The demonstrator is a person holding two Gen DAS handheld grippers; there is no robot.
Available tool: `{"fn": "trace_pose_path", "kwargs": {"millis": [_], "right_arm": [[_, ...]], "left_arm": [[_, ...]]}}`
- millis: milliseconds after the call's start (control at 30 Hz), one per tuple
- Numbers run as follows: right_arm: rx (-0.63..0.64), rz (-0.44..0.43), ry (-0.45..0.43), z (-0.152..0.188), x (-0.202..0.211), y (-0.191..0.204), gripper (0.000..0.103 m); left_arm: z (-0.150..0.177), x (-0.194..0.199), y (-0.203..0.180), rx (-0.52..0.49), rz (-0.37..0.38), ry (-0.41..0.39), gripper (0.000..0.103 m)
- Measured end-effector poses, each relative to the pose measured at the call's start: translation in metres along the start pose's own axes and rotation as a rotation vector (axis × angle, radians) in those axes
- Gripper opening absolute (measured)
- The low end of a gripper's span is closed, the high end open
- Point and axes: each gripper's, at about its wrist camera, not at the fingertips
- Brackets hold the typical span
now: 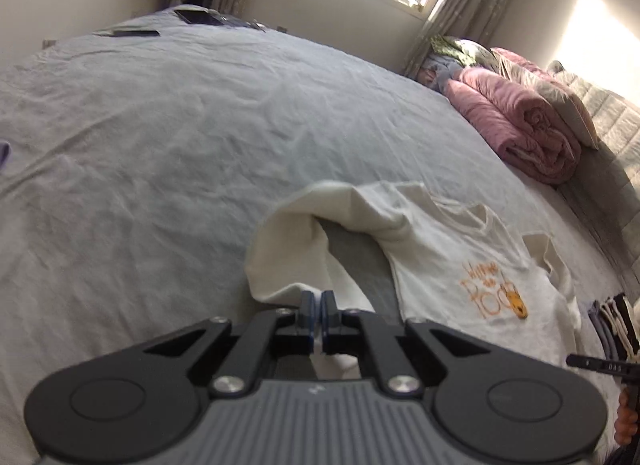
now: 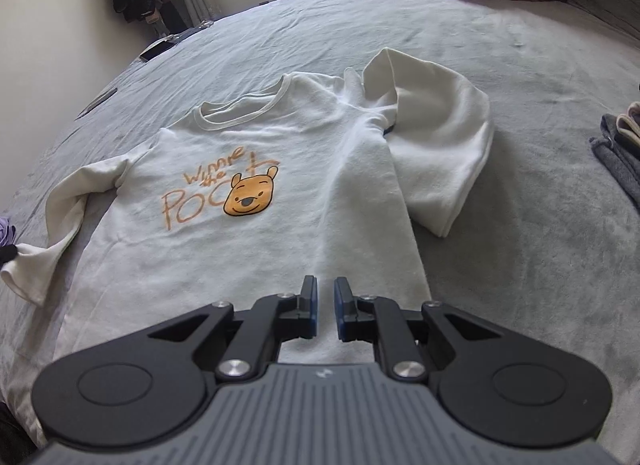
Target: Fold clothes
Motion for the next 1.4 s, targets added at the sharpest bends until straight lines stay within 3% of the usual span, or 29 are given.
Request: {"fn": "trace_pose_path", "kwargs": {"millis": [133, 233, 367, 533, 733, 867, 933, 1133, 1200, 1233, 1267, 1400], "right_arm": [[0.016, 0.000, -0.016, -0.001, 0.000, 0.003, 0.014], [0.038, -0.003, -0.015, 0.000, -0.002, 0.009, 0.014], [0.057, 0.006, -0.013, 0.001, -0.005, 0.012, 0.014], [0.054, 0.021, -0.016, 0.001, -0.007, 0.010, 0.014], [0.059, 0.044, -0.027, 0.000, -0.007, 0.007, 0.014], [0.040, 0.041, -0.044, -0.004, -0.004, 0.002, 0.014], [0.006, 0.050, -0.055, -0.007, -0.001, -0.007, 0.014], [-0.096, 0.079, -0.087, -0.018, 0.005, -0.033, 0.016], [-0.129, 0.089, -0.098, -0.021, 0.008, -0.041, 0.026], [-0.146, 0.094, -0.103, -0.023, 0.009, -0.046, 0.044], [-0.163, 0.098, -0.109, -0.024, 0.010, -0.050, 0.055], [-0.175, 0.114, -0.103, -0.030, 0.003, -0.057, 0.055]], "left_arm": [[-0.043, 0.027, 0.038, -0.019, -0.251, -0.089, 0.003], [-0.067, 0.023, 0.055, -0.071, -0.446, -0.102, 0.003], [-0.088, 0.005, 0.072, -0.040, -0.499, -0.097, 0.003], [-0.090, -0.019, 0.069, -0.052, -0.563, -0.076, 0.003], [-0.095, -0.016, 0.095, 0.078, -0.508, -0.083, 0.002], [-0.088, -0.031, 0.111, 0.080, -0.594, -0.005, 0.002], [-0.081, -0.034, 0.119, 0.117, -0.577, 0.021, 0.003], [-0.066, -0.019, 0.088, 0.132, -0.404, -0.039, 0.005], [-0.061, -0.020, 0.067, 0.117, -0.361, -0.037, 0.008], [-0.058, -0.022, 0.056, 0.118, -0.328, -0.030, 0.011], [-0.055, -0.024, 0.046, 0.120, -0.294, -0.023, 0.013], [-0.037, -0.043, 0.004, 0.142, -0.157, 0.028, 0.018]]}}
Point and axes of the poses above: each gripper's, at about its wrist camera, not at the fingertips, and x roughly against the way its jaws point, y to its left, z to its underside, and after that the axes turned 9 degrees about y, right-handed
